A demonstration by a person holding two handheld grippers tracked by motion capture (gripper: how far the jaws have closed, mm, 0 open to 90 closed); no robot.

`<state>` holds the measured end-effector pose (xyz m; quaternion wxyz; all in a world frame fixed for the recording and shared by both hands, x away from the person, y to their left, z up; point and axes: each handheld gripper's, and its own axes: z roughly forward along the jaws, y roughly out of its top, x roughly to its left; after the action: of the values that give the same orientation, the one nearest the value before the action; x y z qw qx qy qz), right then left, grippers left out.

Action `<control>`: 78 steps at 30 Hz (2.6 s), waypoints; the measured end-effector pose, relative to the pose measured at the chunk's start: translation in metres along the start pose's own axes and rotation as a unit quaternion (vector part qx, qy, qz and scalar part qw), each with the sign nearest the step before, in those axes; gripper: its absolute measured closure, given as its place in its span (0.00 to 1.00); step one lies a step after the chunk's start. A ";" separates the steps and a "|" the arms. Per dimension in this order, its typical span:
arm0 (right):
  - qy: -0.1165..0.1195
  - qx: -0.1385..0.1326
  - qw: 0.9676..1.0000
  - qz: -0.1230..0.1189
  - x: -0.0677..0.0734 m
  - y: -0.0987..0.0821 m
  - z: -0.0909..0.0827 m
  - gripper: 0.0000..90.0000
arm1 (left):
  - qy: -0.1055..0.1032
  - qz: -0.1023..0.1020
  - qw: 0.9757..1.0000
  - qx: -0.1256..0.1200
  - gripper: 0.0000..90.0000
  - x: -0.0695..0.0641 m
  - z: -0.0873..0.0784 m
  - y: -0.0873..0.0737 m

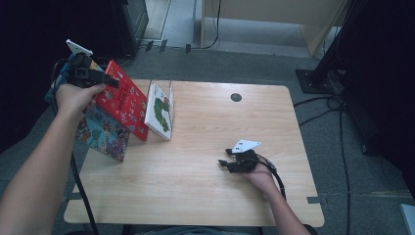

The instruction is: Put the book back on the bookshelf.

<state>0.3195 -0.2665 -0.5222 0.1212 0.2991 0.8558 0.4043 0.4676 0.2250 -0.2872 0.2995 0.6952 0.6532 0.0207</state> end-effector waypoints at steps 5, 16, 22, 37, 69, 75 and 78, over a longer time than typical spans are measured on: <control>0.001 0.000 1.000 0.000 0.000 0.000 0.000 0.49 | 0.014 0.017 1.000 -0.008 0.51 -0.002 -0.014 -0.007; -0.003 0.002 1.000 -0.001 0.001 0.000 0.000 0.45 | -0.014 0.050 0.998 -0.048 0.50 -0.023 -0.049 -0.023; -0.007 0.004 1.000 0.000 0.002 0.000 0.000 0.42 | -0.046 0.077 0.995 -0.039 0.48 -0.045 -0.044 -0.036; -0.005 0.011 1.000 -0.004 0.004 0.000 0.001 0.30 | -0.082 0.124 0.989 -0.023 0.47 -0.074 -0.010 -0.086; -0.020 0.022 1.000 0.009 0.010 0.002 0.005 0.14 | -0.102 0.191 0.976 0.021 0.45 -0.091 0.093 -0.174; -0.020 0.022 1.000 0.009 0.010 0.002 0.005 0.14 | -0.105 0.201 0.973 0.031 0.44 -0.097 0.108 -0.188; -0.020 0.022 1.000 0.009 0.010 0.002 0.005 0.14 | -0.109 0.205 0.972 0.036 0.44 -0.099 0.116 -0.194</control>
<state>0.3144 -0.2562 -0.5237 0.1281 0.3176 0.8592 0.3801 0.3286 0.0823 -0.4327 0.3336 0.8225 0.4603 -0.0178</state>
